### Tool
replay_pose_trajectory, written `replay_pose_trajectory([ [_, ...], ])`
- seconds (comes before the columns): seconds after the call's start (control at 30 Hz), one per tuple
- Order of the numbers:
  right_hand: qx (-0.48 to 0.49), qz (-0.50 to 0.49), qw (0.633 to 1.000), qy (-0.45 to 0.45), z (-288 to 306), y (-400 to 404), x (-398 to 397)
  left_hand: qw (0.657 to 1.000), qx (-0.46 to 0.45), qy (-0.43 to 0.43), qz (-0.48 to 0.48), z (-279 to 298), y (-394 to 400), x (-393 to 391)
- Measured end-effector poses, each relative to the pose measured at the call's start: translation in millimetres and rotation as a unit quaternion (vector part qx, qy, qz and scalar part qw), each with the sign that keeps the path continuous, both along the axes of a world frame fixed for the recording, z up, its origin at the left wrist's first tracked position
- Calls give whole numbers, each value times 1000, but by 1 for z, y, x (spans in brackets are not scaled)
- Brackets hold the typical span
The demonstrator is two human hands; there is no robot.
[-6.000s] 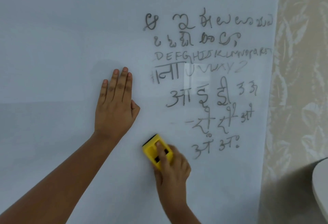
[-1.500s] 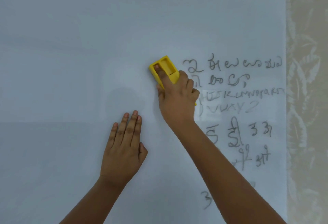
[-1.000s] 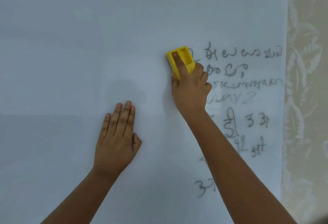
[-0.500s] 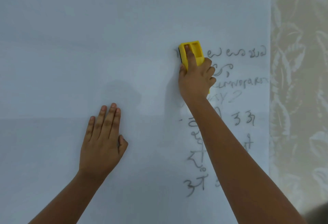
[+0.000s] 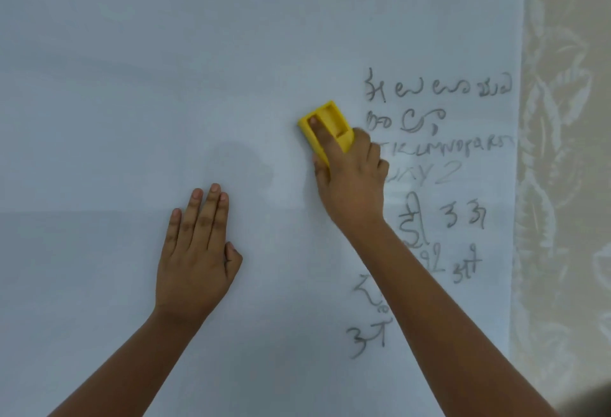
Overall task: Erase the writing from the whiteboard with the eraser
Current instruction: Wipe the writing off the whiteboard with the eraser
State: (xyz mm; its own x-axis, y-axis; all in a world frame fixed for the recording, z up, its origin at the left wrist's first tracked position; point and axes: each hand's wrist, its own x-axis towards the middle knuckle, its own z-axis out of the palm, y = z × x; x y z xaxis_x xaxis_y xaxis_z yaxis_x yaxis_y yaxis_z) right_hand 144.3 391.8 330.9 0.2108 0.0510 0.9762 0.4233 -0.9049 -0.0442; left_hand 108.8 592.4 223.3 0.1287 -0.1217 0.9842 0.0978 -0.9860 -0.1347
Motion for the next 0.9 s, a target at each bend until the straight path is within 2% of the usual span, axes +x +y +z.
replay_pose_trajectory([
  [0.07, -10, -16, 1000, 6, -14, -22, 6, 1000, 3, 5, -3, 1, 0, -2],
  [0.17, 72, -53, 996, 29, 6, -43, 20, 1000, 23, 13, -9, 12, -10, -2],
  [0.23, 108, -43, 993, 31, 10, -31, 18, 999, 28, 6, -21, 29, -28, 2],
  [0.37, 11, -7, 1000, 1, -42, -20, 6, 999, 7, -5, -38, 61, -66, 12],
  [0.43, 7, -27, 999, 21, -57, -43, 10, 999, 5, 5, -39, 65, -71, 18],
  [0.57, 146, -71, 985, 64, -33, -77, 29, 1000, 6, 7, -30, 62, -69, 24],
  [0.6, 156, -66, 983, 66, -30, -73, 30, 999, 7, 6, -31, 63, -70, 25],
  [0.7, 91, -10, 995, 29, -59, -36, 14, 999, 5, 4, -36, 63, -70, 26],
  [0.8, 0, 13, 999, 45, -112, -27, -1, 999, 4, 3, -38, 61, -69, 26],
  [0.83, 3, 10, 998, 58, -120, -38, 0, 999, 5, 3, -38, 61, -69, 26],
  [0.9, 81, 0, 994, 79, -117, -60, 9, 999, 3, 1, -38, 61, -70, 26],
])
